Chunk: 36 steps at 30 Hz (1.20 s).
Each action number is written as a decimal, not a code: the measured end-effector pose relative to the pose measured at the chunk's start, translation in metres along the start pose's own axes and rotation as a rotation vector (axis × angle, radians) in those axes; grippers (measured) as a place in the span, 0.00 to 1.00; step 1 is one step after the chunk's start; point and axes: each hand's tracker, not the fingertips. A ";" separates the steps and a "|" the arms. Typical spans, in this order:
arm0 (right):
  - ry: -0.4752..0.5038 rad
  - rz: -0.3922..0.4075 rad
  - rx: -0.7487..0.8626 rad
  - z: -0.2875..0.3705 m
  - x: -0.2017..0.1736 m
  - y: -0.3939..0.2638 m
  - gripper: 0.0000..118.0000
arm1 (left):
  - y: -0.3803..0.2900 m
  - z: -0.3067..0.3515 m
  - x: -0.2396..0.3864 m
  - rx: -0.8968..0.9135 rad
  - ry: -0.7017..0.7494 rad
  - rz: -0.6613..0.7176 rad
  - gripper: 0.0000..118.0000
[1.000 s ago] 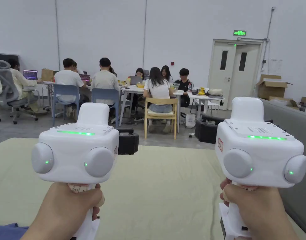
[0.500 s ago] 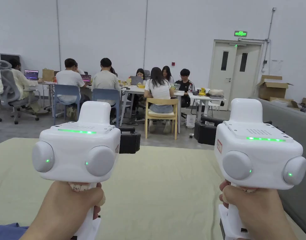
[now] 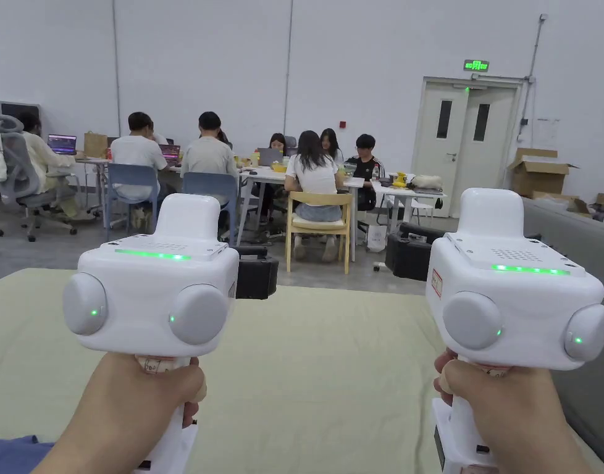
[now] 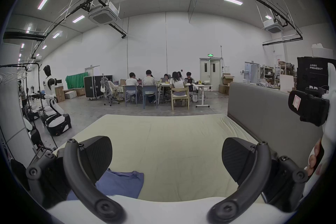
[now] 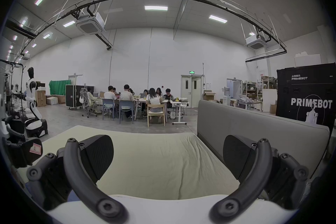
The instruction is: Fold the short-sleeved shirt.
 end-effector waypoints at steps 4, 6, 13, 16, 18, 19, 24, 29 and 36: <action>0.006 -0.003 0.014 0.002 0.000 -0.001 1.00 | 0.000 0.001 0.000 0.005 -0.004 0.009 1.00; 0.010 -0.005 0.013 0.002 0.001 -0.001 1.00 | 0.000 0.001 0.000 0.009 -0.006 0.010 1.00; 0.020 -0.005 0.009 0.000 0.000 -0.002 1.00 | 0.000 0.003 0.001 0.037 0.006 0.014 1.00; 0.020 -0.002 0.010 0.000 -0.001 -0.002 1.00 | -0.001 0.003 0.001 0.045 0.006 0.015 1.00; 0.022 -0.015 0.016 0.001 0.000 -0.003 1.00 | -0.003 0.005 0.001 0.082 0.000 0.024 1.00; 0.029 -0.020 0.016 0.001 0.001 -0.003 1.00 | -0.004 0.007 0.001 0.112 0.011 0.023 1.00; 0.033 -0.047 0.033 0.006 0.003 0.000 1.00 | -0.003 0.012 0.006 0.155 0.048 -0.027 1.00; 0.033 -0.070 0.061 0.011 0.006 0.003 1.00 | -0.002 0.014 0.007 0.158 0.054 -0.035 1.00; 0.009 -0.021 0.045 0.012 0.004 0.001 1.00 | -0.003 0.010 0.010 0.077 0.068 -0.057 1.00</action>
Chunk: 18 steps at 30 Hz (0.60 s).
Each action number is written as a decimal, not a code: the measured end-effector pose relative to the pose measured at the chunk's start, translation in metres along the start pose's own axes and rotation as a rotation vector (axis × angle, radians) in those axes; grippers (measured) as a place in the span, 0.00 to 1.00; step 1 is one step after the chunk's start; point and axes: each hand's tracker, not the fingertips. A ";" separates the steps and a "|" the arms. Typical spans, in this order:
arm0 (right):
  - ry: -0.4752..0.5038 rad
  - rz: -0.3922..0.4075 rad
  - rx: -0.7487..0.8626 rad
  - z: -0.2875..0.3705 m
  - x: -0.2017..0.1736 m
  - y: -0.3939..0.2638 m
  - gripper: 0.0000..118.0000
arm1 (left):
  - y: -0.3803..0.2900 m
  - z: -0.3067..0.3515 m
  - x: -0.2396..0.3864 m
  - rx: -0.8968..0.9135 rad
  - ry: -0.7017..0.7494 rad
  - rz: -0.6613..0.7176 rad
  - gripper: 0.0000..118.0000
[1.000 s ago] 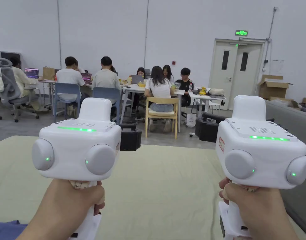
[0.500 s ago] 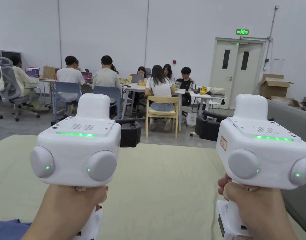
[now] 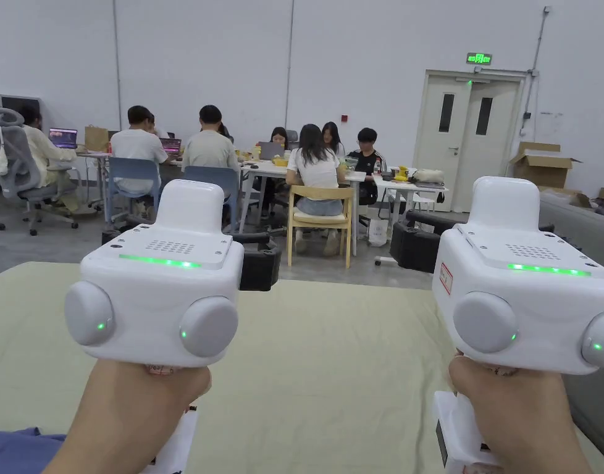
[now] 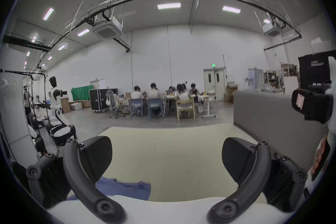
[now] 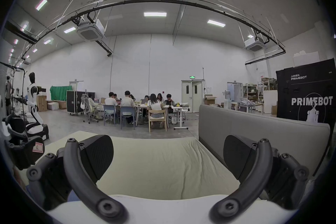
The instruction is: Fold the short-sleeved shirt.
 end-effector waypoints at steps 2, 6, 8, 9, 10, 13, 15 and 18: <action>-0.018 0.027 -0.061 0.000 -0.001 -0.001 0.87 | -0.001 0.001 0.000 -0.018 -0.021 0.008 0.58; -0.034 0.028 -0.066 0.006 0.002 -0.004 0.02 | -0.012 -0.004 0.006 -0.060 -0.129 0.069 0.00; -0.011 0.006 -0.067 0.011 0.008 -0.004 0.02 | -0.018 -0.005 0.009 -0.057 -0.111 0.063 0.00; -0.022 0.000 -0.064 0.013 0.008 -0.008 0.02 | -0.022 -0.004 0.012 -0.052 -0.094 0.052 0.00; -0.026 -0.006 -0.055 0.015 0.008 -0.011 0.02 | -0.025 -0.002 0.014 -0.040 -0.085 0.047 0.00; -0.029 -0.016 -0.051 0.010 0.005 -0.010 0.02 | -0.026 0.004 -0.004 -0.033 -0.068 0.073 0.00; -0.006 -0.021 -0.056 0.005 -0.014 -0.010 0.02 | -0.025 0.012 -0.033 -0.031 -0.023 0.101 0.00; 0.186 -0.058 -0.095 -0.005 -0.075 -0.015 0.02 | -0.032 0.031 -0.087 -0.049 0.119 0.083 0.00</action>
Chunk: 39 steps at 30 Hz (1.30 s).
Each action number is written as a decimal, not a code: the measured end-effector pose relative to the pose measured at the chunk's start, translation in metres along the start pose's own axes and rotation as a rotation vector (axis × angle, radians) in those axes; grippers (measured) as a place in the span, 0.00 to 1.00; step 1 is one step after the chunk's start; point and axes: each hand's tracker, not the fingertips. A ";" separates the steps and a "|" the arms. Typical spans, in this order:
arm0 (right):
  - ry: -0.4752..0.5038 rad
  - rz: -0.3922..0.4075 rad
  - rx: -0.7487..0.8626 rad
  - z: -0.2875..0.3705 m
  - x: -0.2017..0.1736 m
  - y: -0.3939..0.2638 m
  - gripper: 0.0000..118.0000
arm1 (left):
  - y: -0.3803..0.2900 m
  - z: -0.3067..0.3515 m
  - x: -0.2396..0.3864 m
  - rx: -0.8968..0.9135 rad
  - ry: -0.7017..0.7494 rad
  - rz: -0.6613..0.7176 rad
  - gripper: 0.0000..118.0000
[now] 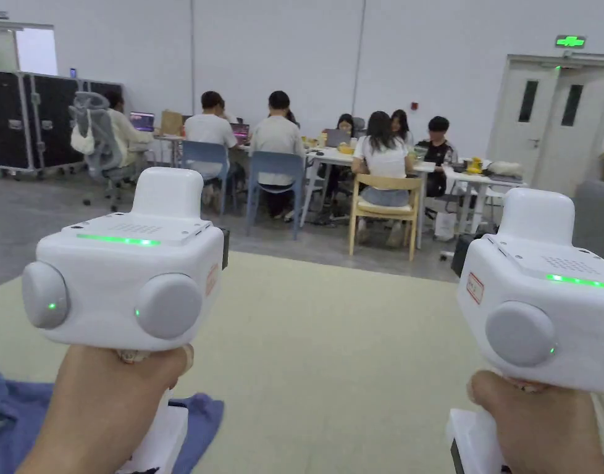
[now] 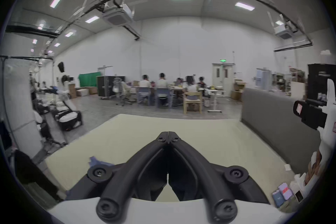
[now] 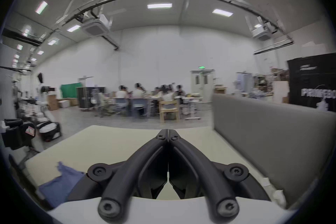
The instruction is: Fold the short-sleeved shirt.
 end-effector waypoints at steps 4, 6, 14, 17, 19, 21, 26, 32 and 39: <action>0.346 -0.014 -0.063 -0.013 -0.118 -0.015 0.02 | -0.002 0.035 -0.099 -0.024 0.295 -0.040 0.00; 0.502 -0.067 -0.129 -0.011 -0.163 -0.023 0.02 | -0.002 0.048 -0.141 -0.076 0.382 -0.056 0.00; 0.612 0.024 -0.247 -0.026 -0.228 -0.087 0.02 | -0.057 -0.001 -0.190 -0.308 0.304 -0.037 0.00; 0.561 0.040 -0.329 -0.045 -0.219 -0.112 0.02 | -0.100 -0.054 -0.190 -0.408 0.238 -0.008 0.00; 0.554 0.068 -0.384 -0.061 -0.213 -0.132 0.02 | -0.133 -0.089 -0.193 -0.498 0.196 0.036 0.00; 0.538 0.090 -0.449 -0.078 -0.212 -0.151 0.02 | -0.166 -0.124 -0.194 -0.578 0.161 0.059 0.00; 0.568 0.072 -0.662 -0.115 -0.215 -0.207 0.02 | -0.256 -0.205 -0.197 -0.743 0.126 0.042 0.13; 0.579 0.083 -0.707 -0.124 -0.217 -0.238 0.02 | -0.322 -0.263 -0.192 -0.827 0.107 0.003 1.00; 0.566 0.111 -0.749 -0.129 -0.205 -0.257 0.02 | -0.390 -0.314 -0.186 -1.033 0.101 -0.034 1.00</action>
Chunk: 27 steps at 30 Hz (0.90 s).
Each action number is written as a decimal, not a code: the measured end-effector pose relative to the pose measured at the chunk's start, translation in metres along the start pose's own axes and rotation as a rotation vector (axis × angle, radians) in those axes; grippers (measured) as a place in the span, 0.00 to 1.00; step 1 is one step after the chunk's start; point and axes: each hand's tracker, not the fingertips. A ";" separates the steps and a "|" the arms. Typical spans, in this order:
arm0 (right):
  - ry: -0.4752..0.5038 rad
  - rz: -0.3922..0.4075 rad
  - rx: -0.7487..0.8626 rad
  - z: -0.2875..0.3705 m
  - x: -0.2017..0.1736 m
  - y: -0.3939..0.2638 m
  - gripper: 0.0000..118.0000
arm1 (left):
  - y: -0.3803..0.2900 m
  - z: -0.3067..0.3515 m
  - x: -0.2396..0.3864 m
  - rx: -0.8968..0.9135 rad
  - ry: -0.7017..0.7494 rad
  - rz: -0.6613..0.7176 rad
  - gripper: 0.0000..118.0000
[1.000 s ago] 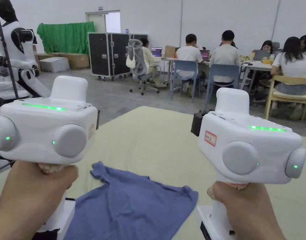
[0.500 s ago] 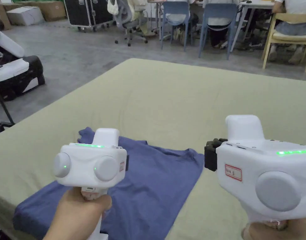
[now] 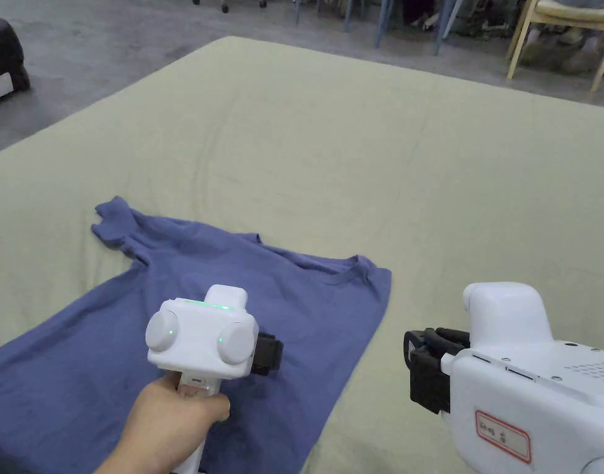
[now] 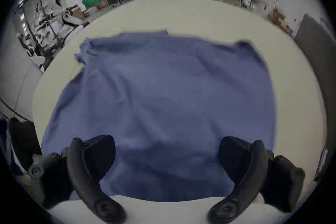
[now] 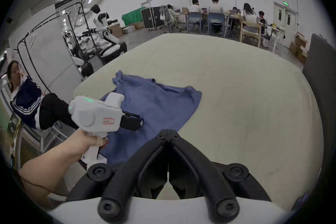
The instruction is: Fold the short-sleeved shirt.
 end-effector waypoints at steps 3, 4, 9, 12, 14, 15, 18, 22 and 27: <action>0.045 -0.033 -0.025 0.004 0.011 -0.005 0.02 | 0.003 0.012 -0.012 0.056 -0.059 0.079 0.81; 0.047 -0.046 -0.023 0.006 0.014 -0.005 0.02 | 0.007 0.022 -0.016 0.073 -0.060 0.125 0.28; 0.032 -0.077 0.009 0.020 0.023 -0.005 0.02 | 0.017 0.059 -0.045 0.098 -0.102 0.213 0.00; 0.026 -0.098 0.056 0.046 0.030 0.000 0.02 | 0.012 0.127 -0.032 0.177 -0.111 0.280 0.00; 0.003 -0.102 0.109 0.070 0.037 0.003 0.02 | 0.027 0.160 -0.029 0.199 -0.130 0.314 0.00; -0.007 -0.102 0.132 0.083 0.042 0.005 0.02 | 0.032 0.178 -0.026 0.231 -0.141 0.319 0.00; -0.056 -0.113 0.209 0.129 0.059 0.009 0.02 | 0.050 0.236 -0.008 0.321 -0.179 0.301 0.00; -0.139 -0.128 0.300 0.199 0.085 0.006 0.02 | 0.070 0.319 0.043 0.480 -0.204 0.220 0.00; -0.244 -0.146 0.361 0.281 0.113 -0.013 0.02 | 0.078 0.390 0.133 0.590 -0.322 0.093 0.00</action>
